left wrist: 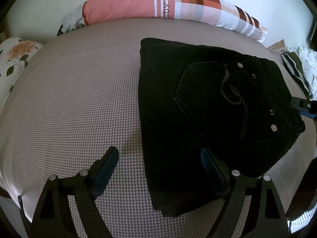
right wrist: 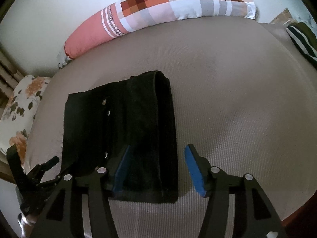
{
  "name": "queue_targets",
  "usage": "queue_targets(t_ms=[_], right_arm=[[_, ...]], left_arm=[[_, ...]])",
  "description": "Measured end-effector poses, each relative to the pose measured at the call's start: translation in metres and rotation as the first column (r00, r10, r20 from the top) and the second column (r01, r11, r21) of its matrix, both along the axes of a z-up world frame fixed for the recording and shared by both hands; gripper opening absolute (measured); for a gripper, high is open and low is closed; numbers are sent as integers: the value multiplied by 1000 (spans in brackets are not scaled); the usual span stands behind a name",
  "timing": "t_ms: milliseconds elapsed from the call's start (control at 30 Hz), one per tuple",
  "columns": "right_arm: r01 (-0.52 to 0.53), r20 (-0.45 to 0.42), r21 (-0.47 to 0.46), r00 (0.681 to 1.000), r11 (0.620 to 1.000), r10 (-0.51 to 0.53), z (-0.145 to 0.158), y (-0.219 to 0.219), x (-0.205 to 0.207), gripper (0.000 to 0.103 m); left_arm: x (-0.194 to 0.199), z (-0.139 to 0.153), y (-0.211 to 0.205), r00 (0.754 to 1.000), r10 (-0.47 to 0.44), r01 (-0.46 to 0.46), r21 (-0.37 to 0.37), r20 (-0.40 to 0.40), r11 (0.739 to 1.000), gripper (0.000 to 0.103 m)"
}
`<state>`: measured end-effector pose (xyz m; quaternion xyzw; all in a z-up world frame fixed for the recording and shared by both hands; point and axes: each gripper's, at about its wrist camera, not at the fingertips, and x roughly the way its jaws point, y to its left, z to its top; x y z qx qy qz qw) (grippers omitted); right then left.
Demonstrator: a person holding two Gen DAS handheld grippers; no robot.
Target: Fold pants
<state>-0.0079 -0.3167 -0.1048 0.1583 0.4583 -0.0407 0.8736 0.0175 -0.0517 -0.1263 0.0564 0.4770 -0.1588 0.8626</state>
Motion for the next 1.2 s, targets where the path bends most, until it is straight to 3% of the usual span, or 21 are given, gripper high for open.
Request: queue_targets(t_ms=[333, 533, 800, 1000, 1200], right_arm=[[-38, -33, -1, 999, 999, 38, -16, -8, 15, 59], [-79, -51, 25, 995, 997, 80, -21, -15, 22, 59], [-114, -60, 186, 990, 976, 127, -30, -35, 28, 60], [-128, -49, 355, 987, 926, 155, -42, -53, 29, 60], [-157, -36, 447, 981, 881, 193, -48, -65, 32, 60]], left_arm=[[6, 2, 9, 1000, -15, 14, -29, -19, 999, 87], [14, 12, 28, 999, -19, 13, -135, -46, 991, 87], [41, 8, 33, 989, -34, 1, -229, -142, 973, 87], [58, 1, 32, 969, -56, -20, -306, -240, 952, 87], [71, 0, 33, 951, -80, -33, -358, -297, 933, 86]])
